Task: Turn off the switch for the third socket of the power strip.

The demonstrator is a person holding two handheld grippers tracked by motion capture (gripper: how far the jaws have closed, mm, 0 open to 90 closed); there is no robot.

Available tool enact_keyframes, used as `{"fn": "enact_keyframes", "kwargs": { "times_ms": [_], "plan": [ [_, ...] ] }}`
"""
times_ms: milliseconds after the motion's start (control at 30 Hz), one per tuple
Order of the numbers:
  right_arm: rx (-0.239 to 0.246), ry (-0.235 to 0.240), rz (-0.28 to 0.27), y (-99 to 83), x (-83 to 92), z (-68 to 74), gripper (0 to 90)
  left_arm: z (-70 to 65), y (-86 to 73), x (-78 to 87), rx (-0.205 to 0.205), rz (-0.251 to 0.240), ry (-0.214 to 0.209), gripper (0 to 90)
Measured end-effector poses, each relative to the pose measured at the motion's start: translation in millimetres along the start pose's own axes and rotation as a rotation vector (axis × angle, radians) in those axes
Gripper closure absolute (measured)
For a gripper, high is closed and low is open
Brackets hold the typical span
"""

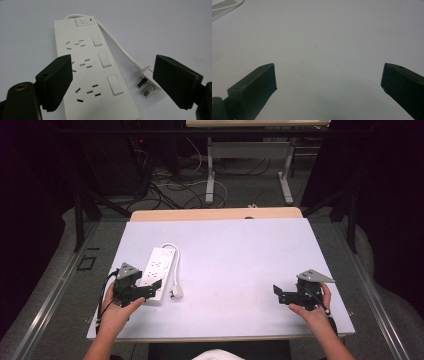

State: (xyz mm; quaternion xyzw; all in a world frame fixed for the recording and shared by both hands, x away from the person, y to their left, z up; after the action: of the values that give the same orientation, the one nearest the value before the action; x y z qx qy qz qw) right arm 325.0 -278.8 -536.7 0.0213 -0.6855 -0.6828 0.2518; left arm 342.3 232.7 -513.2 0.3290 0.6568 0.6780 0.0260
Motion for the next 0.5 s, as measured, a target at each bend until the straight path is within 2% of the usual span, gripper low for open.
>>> {"fn": "enact_keyframes", "kwargs": {
  "times_ms": [133, 200, 233, 300, 333, 367, 433, 467, 500],
  "plan": [
    [-0.006, -0.003, 0.001, -1.4, -0.4, -0.1, 0.0, 0.0, 1.4, 0.3, -0.019, 0.038, -0.014, 19.4],
    [-0.009, 0.003, 0.004, -1.5, -0.1, -0.1, 0.0, -0.9, 1.8, -1.1, -0.007, 0.033, -0.017, 20.8],
    [-0.002, -0.002, -0.002, -1.7, -0.6, -0.1, 0.0, 0.3, 2.9, -0.4, -0.023, 0.049, -0.022, 21.4],
    [-0.002, -0.003, -0.002, -1.7, -0.7, 0.6, 0.0, 0.4, 4.8, -0.2, -0.015, 0.066, -0.033, 22.4],
    [-0.002, -0.001, -0.001, -1.6, -0.6, 0.8, 0.0, 0.8, 5.1, -0.9, -0.026, 0.059, -0.029, 23.3],
    [-0.003, -0.003, 0.000, -1.5, -0.4, 0.9, 0.0, 1.2, 6.7, -0.4, -0.024, 0.082, -0.041, 24.4],
    [-0.007, -0.005, 0.003, -1.4, 0.3, 0.9, 0.0, 0.9, 7.5, -2.2, -0.035, 0.076, -0.032, 25.2],
    [-0.007, 0.000, 0.005, -1.3, 0.4, 0.5, 0.0, -0.1, 7.6, -2.6, -0.020, 0.085, -0.038, 25.4],
    [-0.003, 0.001, 0.004, -1.3, 0.4, -0.2, 0.0, 0.5, 8.5, -3.0, -0.035, 0.095, -0.037, 25.4]
  ]
}}
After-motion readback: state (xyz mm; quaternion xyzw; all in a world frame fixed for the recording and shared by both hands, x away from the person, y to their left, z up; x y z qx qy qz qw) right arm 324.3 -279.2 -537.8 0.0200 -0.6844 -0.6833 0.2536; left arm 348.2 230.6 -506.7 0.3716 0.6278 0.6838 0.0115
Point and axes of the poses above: each handheld gripper's, and its own axes: x roughly backward along the jaws, y roughly out of its top, z roughly to its left, the point moved 1 cm from there along -x, roughly forward along the jaws, and after that the axes turned 13 degrees about -z, right-handed, at the moved point
